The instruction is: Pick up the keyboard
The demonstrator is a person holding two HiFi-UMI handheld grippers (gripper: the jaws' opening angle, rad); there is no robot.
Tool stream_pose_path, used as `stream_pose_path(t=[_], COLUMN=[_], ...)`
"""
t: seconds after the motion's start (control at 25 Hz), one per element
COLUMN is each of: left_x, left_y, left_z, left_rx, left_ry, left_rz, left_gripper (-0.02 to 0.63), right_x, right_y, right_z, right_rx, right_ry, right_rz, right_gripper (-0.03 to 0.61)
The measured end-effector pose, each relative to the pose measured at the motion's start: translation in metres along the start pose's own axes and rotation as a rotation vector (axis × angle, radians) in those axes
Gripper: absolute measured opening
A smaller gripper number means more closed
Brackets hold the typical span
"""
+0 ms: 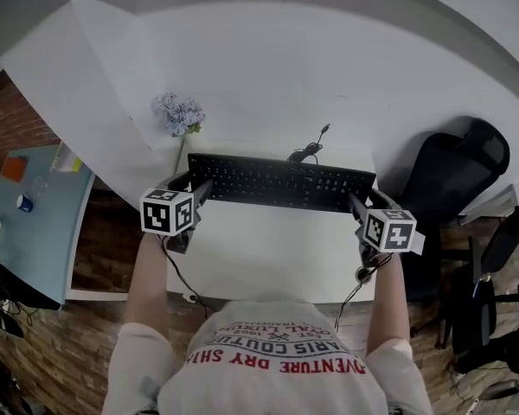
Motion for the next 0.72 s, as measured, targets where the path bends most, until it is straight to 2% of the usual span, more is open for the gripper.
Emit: stream_pose_path(t=[0.4, 0.72], left_x=[-0.015, -0.014], left_y=[0.023, 0.029], left_z=[0.044, 0.046], left_rx=[-0.120, -0.126], left_ry=[-0.054, -0.065], left_rz=[-0.009, -0.004], left_gripper=[0.236, 0.236], right_x=[0.006, 0.013], right_y=[0.025, 0.029], right_z=[0.047, 0.045], right_rx=[-0.112, -0.124], right_ry=[0.051, 0.054], right_rz=[-0.005, -0.016], right_gripper=[0.244, 0.242])
Point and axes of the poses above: the fingertips, and each gripper's own axes: y backward along the fingers, x to its left, z out of its top, the point moved 10 cm from there along y, backward along the fingers, and after that the axes turned 15 degrees about -x, right-handed, at the moved point
